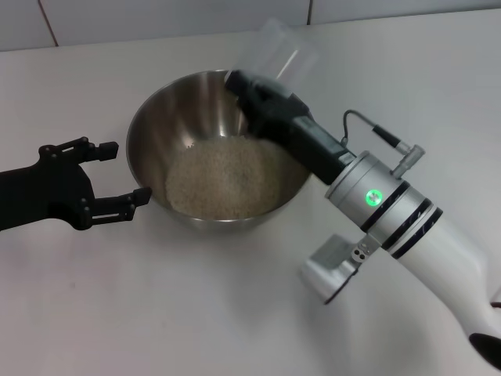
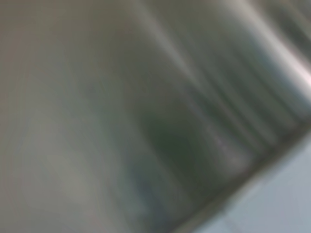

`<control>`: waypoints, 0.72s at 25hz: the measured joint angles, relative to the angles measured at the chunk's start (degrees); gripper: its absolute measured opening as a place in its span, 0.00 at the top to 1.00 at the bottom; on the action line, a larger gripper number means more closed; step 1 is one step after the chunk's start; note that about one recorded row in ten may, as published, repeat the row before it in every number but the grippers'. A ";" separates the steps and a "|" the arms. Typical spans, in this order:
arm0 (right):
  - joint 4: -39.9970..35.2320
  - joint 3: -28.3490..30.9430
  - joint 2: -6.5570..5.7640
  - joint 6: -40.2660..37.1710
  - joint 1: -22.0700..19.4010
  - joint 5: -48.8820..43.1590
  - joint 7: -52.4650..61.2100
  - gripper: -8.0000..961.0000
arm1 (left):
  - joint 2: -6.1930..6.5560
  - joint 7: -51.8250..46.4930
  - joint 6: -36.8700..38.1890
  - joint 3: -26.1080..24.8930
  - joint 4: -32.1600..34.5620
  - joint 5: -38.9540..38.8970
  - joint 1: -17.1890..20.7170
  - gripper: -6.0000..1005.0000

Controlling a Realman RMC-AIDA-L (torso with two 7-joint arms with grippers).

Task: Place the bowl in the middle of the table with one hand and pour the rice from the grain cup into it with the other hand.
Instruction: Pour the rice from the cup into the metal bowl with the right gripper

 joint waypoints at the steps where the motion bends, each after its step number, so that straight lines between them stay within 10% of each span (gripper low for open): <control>1: 1.77 0.24 0.00 -0.07 -0.50 1.66 3.49 0.98 | 0.00 0.00 -0.01 0.03 0.00 0.00 -0.02 0.14; 9: 15.10 2.70 -0.12 -3.89 -6.15 10.55 41.72 0.98 | -0.06 0.00 0.00 -0.06 -0.03 -0.02 0.00 0.14; 18: 12.06 8.17 -2.00 -8.54 -9.17 11.74 102.65 0.98 | -0.09 0.00 0.00 -0.04 0.05 -0.06 0.04 0.14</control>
